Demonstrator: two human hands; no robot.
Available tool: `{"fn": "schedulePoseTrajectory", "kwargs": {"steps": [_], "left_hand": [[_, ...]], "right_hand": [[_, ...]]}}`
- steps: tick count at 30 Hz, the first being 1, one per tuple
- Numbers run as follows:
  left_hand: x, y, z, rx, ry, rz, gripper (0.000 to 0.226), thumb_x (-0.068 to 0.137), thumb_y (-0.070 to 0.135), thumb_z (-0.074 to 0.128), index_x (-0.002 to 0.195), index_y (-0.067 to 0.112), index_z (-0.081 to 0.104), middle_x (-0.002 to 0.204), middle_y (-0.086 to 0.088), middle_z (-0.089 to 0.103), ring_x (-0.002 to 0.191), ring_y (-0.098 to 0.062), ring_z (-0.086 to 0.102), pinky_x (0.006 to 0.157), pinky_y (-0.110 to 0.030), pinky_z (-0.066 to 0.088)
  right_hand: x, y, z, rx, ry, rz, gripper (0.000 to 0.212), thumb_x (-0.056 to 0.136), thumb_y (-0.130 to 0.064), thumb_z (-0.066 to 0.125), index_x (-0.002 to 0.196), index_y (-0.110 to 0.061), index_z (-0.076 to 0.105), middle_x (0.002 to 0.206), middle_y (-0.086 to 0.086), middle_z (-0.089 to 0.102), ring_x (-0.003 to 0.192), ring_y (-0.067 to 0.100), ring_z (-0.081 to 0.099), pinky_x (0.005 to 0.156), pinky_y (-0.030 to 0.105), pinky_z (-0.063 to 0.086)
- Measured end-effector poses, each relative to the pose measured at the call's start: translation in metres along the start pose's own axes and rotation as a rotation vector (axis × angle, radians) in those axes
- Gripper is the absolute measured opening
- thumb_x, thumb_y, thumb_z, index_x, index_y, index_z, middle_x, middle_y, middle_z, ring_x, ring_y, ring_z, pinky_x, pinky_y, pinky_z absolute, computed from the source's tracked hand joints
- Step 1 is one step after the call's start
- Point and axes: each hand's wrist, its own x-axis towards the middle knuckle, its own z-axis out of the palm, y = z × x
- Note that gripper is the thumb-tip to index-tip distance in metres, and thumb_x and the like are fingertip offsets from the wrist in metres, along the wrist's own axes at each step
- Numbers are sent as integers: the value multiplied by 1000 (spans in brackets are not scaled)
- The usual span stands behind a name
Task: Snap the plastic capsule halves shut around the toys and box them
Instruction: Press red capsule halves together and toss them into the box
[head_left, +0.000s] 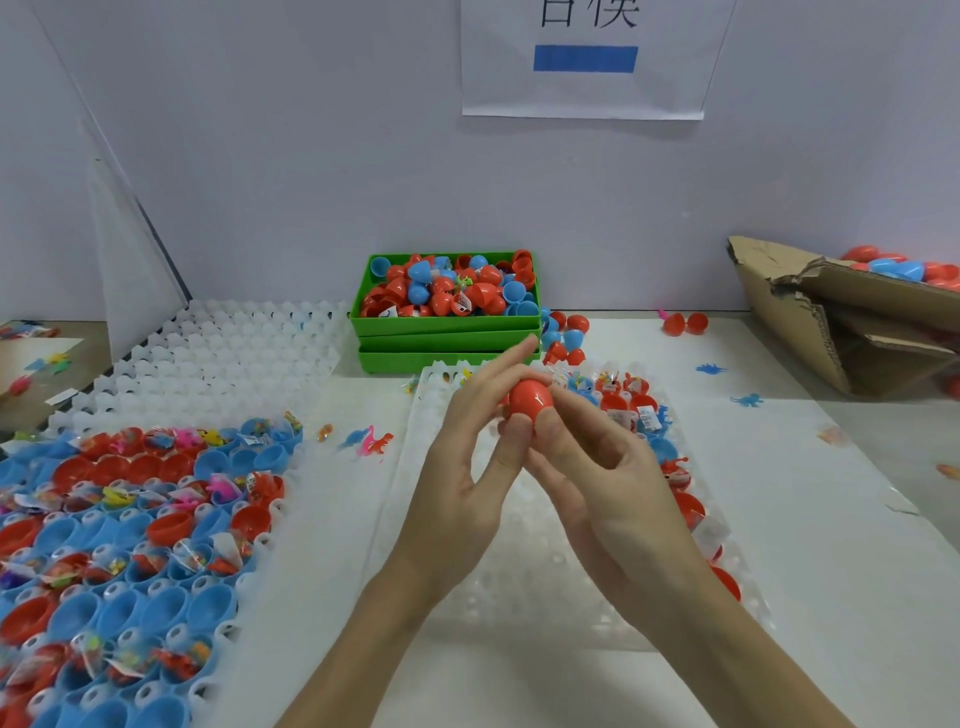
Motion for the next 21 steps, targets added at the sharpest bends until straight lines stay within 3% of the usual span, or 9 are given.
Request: {"fn": "schedulePoseTrajectory", "kwargs": {"steps": [2,11,14,17,21], "left_hand": [[0,0,1,-7,9,24,38,109,33,42,146,29,51,161,14,43,153,-17,36,119,-39,42],[-8,0,11,-115,22,-18,37,110,34,38,142,23,53,147,3,57,143,-28,49,114,-52,47],[-7,1,13,-105,44,-32,37,110,37,39,141,23,54,144,3,59,141,-27,51,114,-50,47],[-5,1,12,-84,48,-43,37,110,40,41,141,25,55,144,7,59,141,-22,52,114,-41,48],[-5,2,9,27,87,33,38,101,30,65,138,23,59,134,14,63,130,-14,60,103,-21,50]], "right_hand": [[-1,0,1,-17,-23,-2,51,77,-43,78,122,-20,75,123,0,74,122,22,68,98,29,57],[-2,9,-6,-143,37,-108,46,82,-43,74,121,-18,74,120,2,74,121,23,68,100,33,57],[1,8,-6,-156,18,-129,43,87,-41,74,122,-16,74,121,5,74,122,25,67,101,33,56],[3,3,-4,116,-92,39,45,96,-39,65,123,-4,71,121,14,74,119,26,69,94,28,57],[4,6,-7,454,-206,311,65,100,-52,59,134,3,63,113,15,70,108,23,69,94,30,55]]}}
